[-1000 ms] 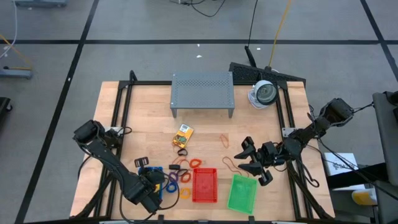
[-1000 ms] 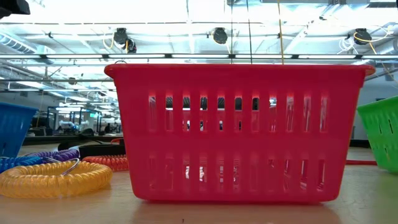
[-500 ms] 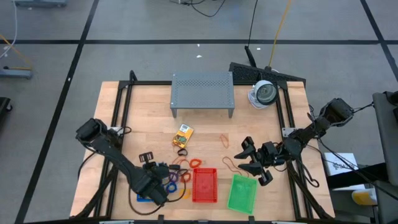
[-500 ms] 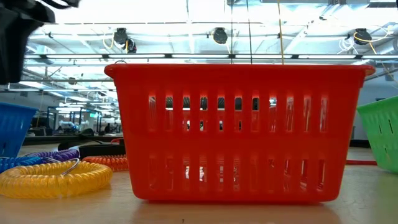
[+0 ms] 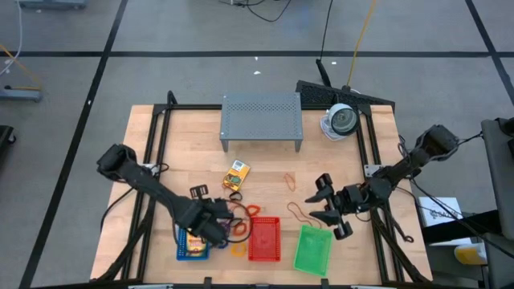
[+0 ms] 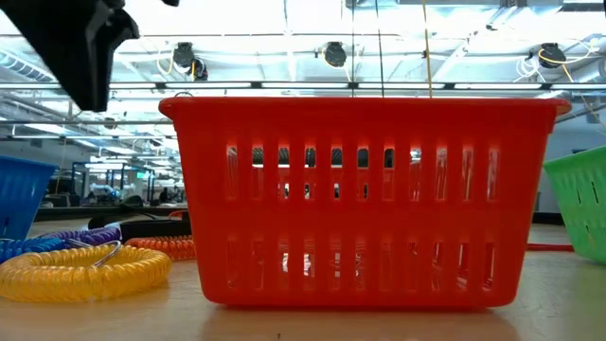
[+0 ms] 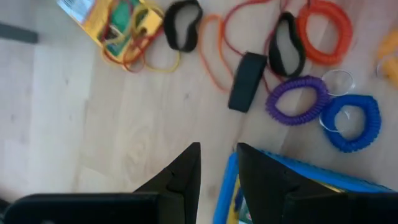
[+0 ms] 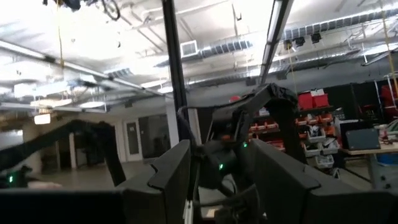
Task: Pick & Place Office Desk Supplies
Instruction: Put the red rubber band into the red bin
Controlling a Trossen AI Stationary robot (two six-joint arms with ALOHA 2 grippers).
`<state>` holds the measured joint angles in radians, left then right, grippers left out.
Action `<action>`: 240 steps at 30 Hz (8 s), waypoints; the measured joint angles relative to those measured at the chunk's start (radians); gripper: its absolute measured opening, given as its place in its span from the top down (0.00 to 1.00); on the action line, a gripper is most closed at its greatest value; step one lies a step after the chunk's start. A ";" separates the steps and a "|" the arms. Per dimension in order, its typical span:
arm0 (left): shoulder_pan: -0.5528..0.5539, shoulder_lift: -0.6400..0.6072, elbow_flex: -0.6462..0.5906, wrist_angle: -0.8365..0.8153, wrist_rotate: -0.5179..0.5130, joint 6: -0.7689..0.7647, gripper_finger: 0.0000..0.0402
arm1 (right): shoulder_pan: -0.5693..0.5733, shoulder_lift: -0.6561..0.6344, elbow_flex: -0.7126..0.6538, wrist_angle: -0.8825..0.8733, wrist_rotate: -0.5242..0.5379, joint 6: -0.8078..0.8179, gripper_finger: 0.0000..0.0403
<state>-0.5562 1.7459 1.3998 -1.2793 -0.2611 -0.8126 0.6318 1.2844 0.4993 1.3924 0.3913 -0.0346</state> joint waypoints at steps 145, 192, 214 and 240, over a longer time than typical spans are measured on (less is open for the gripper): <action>0.462 0.024 -0.193 0.343 0.103 0.548 0.52 | 0.000 -0.197 0.000 -0.245 0.001 -0.116 0.62; 0.499 -0.105 -0.362 0.486 0.211 0.479 0.98 | 0.000 -0.198 0.000 -0.246 0.001 -0.116 0.62; 0.461 -0.290 -0.362 0.709 0.208 0.448 0.97 | 0.000 -0.198 0.000 -0.246 0.003 -0.116 0.62; 0.182 -0.274 -0.360 1.318 0.186 0.513 0.99 | 0.000 -0.198 0.000 -0.244 0.004 -0.116 0.62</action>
<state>-0.3746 1.4719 1.0393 0.0389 -0.0752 -0.2998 0.6320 1.0866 0.4995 1.1483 0.3954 -0.1505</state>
